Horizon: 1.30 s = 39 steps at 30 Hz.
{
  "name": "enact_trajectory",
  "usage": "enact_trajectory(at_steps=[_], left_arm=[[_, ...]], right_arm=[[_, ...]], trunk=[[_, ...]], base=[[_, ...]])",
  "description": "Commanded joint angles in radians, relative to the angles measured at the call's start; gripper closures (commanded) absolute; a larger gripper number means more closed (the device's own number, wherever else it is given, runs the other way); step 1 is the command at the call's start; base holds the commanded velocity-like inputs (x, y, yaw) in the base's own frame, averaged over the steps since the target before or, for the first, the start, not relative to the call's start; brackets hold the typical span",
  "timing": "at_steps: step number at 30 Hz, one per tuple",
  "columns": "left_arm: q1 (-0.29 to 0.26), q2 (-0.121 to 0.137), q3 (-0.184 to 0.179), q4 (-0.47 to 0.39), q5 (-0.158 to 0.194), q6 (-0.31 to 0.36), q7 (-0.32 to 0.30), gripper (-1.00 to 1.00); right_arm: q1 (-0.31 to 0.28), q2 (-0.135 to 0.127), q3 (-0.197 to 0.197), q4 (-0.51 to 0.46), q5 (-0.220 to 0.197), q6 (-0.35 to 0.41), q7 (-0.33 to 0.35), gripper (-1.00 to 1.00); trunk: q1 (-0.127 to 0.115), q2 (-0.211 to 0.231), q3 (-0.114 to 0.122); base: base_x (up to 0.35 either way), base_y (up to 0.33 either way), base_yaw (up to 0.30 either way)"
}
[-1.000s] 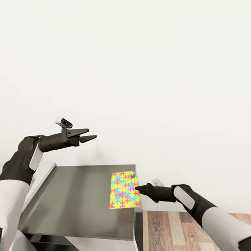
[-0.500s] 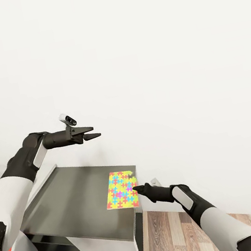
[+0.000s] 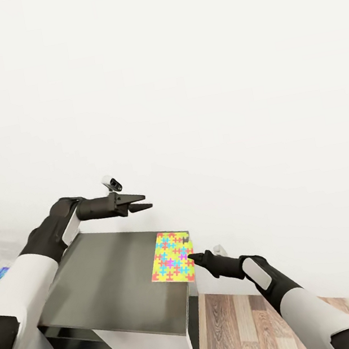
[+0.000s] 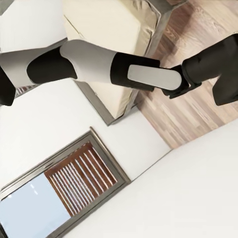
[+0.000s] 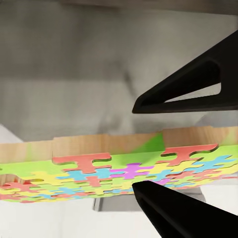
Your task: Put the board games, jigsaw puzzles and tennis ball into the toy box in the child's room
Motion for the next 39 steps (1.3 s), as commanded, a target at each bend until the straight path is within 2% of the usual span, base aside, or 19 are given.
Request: enact_trajectory(at_steps=[1, 9, 39], left_arm=[[0.005, 0.001, -0.003, 0.0, 0.0, 0.01, -0.006, -1.0], [0.049, 0.001, -0.003, 0.001, 0.0, 0.009, -0.006, -1.0], [0.049, 0.003, -0.005, -0.001, 0.0, -0.001, -0.006, -1.0]], right_arm=[[-0.001, 0.0, 0.001, 0.0, -0.003, 0.003, 0.001, 1.0], [-0.001, 0.0, 0.0, 0.0, -0.003, 0.003, 0.002, 1.0], [-0.001, 0.0, -0.001, -0.002, -0.003, 0.007, 0.001, 1.0]], trunk=[[-0.004, 0.006, 0.002], [-0.008, 0.013, 0.005], [-0.123, 0.223, 0.099]], base=[[0.0, 0.0, 0.0], [0.0, 0.0, 0.0], [0.0, 0.0, 0.0]])
